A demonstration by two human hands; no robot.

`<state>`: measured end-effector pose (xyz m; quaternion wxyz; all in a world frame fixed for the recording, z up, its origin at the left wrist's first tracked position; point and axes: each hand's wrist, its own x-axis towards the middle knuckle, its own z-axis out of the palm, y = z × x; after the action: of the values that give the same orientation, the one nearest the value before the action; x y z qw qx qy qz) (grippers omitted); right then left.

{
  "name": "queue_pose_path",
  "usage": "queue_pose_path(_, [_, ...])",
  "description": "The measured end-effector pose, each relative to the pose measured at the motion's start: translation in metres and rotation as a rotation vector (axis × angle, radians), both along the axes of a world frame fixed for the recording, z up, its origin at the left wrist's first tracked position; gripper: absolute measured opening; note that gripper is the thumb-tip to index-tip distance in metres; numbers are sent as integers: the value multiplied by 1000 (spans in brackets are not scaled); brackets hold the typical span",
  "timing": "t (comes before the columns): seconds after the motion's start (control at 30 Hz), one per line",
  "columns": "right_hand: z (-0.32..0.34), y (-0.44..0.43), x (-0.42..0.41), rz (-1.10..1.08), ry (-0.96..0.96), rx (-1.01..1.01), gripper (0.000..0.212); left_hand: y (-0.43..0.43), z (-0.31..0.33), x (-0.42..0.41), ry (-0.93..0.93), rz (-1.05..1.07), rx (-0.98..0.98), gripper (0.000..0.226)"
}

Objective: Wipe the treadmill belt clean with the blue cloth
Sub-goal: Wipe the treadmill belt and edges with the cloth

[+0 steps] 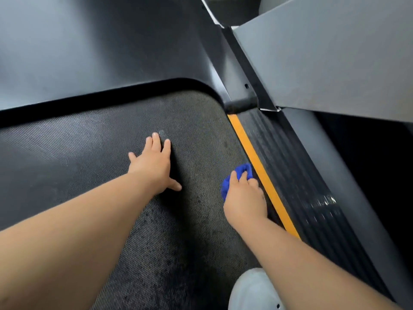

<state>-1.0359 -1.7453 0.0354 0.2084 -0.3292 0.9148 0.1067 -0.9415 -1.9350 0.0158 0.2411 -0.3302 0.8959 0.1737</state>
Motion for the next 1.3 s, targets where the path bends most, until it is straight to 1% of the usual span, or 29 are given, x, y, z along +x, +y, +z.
queue_pose_path(0.07, [14,-9,-17,5,-48,-161,39,-5,3,1,-4,-14,4,131])
queue_pose_path(0.1, [17,-23,-29,56,-26,-281,29,-8,2,2,-7,-41,-18,130])
queue_pose_path(0.17, [16,-66,-57,249,84,-427,22,-15,-2,9,2,-88,-109,130])
queue_pose_path(0.2, [12,-91,-69,336,139,-467,21,-17,-4,13,11,-62,-142,134])
queue_pose_path(0.23, [9,-117,-78,384,164,-451,22,-19,-6,17,10,7,-143,140])
queue_pose_path(0.3, [4,-160,-91,409,174,-384,28,-23,-9,17,-11,128,-81,149])
queue_pose_path(0.4, [-9,-189,-97,478,324,-191,34,-27,-8,9,-59,117,-61,153])
queue_pose_path(0.57, [-1,-171,-108,591,412,62,41,-24,-5,4,-113,119,-63,154])
queue_pose_path(0.63, [1,-154,-107,643,427,124,41,-25,-4,5,-119,118,-64,153])
queue_pose_path(0.7, [-1,-133,-97,645,433,182,43,-22,-3,8,-100,120,-62,152])
queue_pose_path(0.77, [-1,-112,-86,623,411,199,45,-19,-3,12,-66,119,-63,145])
queue_pose_path(0.83, [3,-87,-77,594,349,177,42,-12,0,19,-49,110,-47,133])
queue_pose_path(0.9, [2,-57,-66,528,256,162,39,-2,5,28,-61,58,-15,120])
queue_pose_path(0.97, [2,-27,-47,464,166,216,42,10,12,39,-120,-22,40,112])
queue_pose_path(1.0, [3,-14,-37,424,96,219,45,16,19,44,-170,-62,72,111])
queue_pose_path(1.03, [7,-1,-25,366,-18,194,51,22,26,46,-226,-107,99,110])
queue_pose_path(1.1, [25,18,-5,246,-304,116,68,33,41,49,-321,-162,141,108])
queue_pose_path(1.13, [35,23,0,210,-398,54,74,37,46,49,-353,-167,154,108])
queue_pose_path(1.17, [45,26,1,198,-440,-22,77,43,50,49,-367,-164,153,109])
queue_pose_path(1.2, [52,25,-4,203,-446,-99,78,47,49,48,-351,-151,127,110])
queue_pose_path(1.23, [57,21,-15,218,-419,-171,77,51,47,45,-281,-125,72,109])
queue_pose_path(1.3, [64,12,-54,318,-253,-225,69,67,37,27,-13,-98,-78,100])
